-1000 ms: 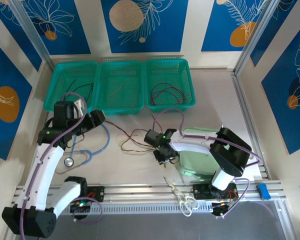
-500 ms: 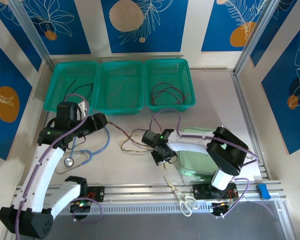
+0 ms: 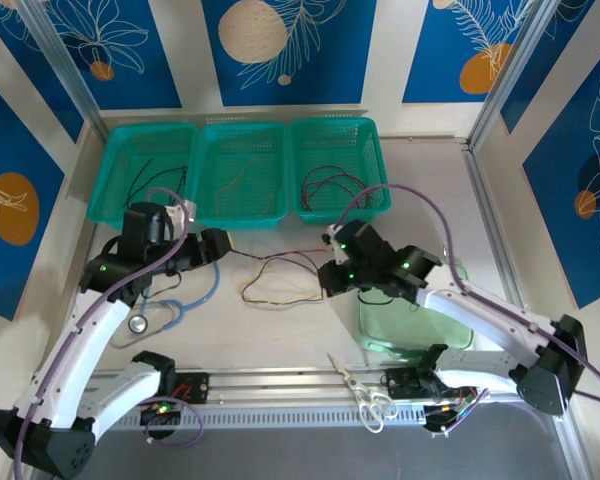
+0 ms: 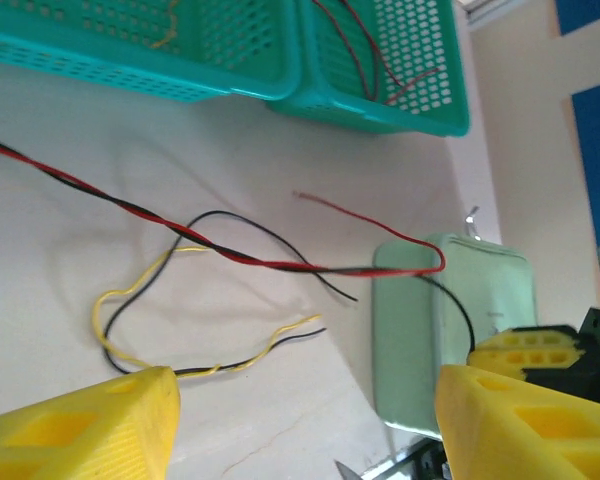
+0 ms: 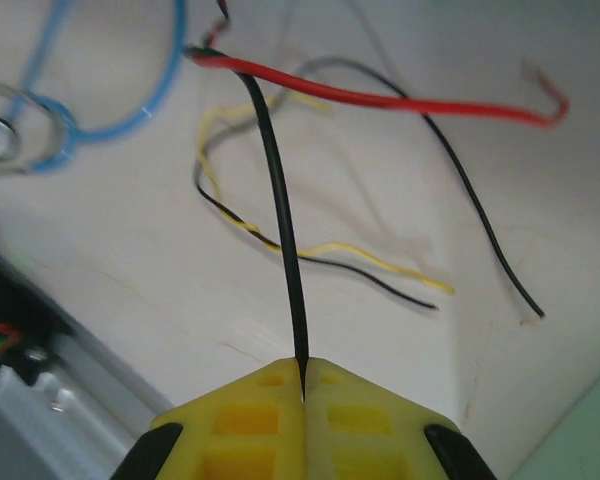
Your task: Untangle the cables
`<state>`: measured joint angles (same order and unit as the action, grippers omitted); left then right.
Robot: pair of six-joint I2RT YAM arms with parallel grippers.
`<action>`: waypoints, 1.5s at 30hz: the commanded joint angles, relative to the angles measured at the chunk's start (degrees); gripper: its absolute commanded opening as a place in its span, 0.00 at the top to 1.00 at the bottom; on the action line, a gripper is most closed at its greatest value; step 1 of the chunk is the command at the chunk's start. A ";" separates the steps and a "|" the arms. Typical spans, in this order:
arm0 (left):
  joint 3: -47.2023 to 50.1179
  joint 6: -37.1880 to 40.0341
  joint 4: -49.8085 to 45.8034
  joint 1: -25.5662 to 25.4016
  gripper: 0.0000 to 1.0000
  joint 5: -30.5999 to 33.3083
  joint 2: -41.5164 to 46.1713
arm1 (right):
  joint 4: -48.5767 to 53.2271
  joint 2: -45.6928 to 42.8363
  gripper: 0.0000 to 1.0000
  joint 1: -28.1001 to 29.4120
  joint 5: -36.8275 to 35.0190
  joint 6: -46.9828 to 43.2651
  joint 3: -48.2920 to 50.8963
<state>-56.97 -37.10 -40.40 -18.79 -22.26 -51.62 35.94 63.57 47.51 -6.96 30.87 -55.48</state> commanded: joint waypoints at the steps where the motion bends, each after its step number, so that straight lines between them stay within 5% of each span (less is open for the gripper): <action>1: 0.76 -1.86 4.15 -2.53 0.33 -2.68 -0.98 | -4.15 -2.85 1.00 -3.93 10.49 0.90 1.40; 8: 1.05 -5.00 9.93 -7.92 0.40 -4.04 -3.48 | -15.11 -4.34 1.00 -9.19 23.15 11.67 3.88; 20: 1.34 -12.32 23.38 -15.44 0.40 -3.61 -11.25 | -17.60 -0.58 1.00 -4.84 22.76 9.30 1.16; 29: -3.12 -11.63 20.84 -21.96 0.41 0.74 -17.20 | -20.96 0.28 1.00 -2.73 22.03 9.22 0.98; 32: -2.80 -13.02 23.36 -22.65 0.49 0.55 -18.16 | -21.73 0.15 1.00 -1.57 21.15 9.07 1.34; 38: -3.50 -13.11 23.70 -23.12 0.82 1.05 -18.99 | -21.27 -0.76 1.00 -1.45 20.12 8.17 1.44; 43: -3.74 -12.91 23.26 -23.14 0.93 1.78 -18.38 | -20.13 -1.62 1.00 -1.67 19.59 6.86 1.39; 45: -3.79 -12.87 22.96 -23.12 0.99 1.76 -18.33 | -18.12 -2.64 0.76 -2.38 20.32 4.09 0.74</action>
<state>-59.05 -50.72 -17.58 -41.54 -21.78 -70.59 16.14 63.42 45.67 12.67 38.48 -52.42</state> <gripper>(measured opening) 0.063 0.177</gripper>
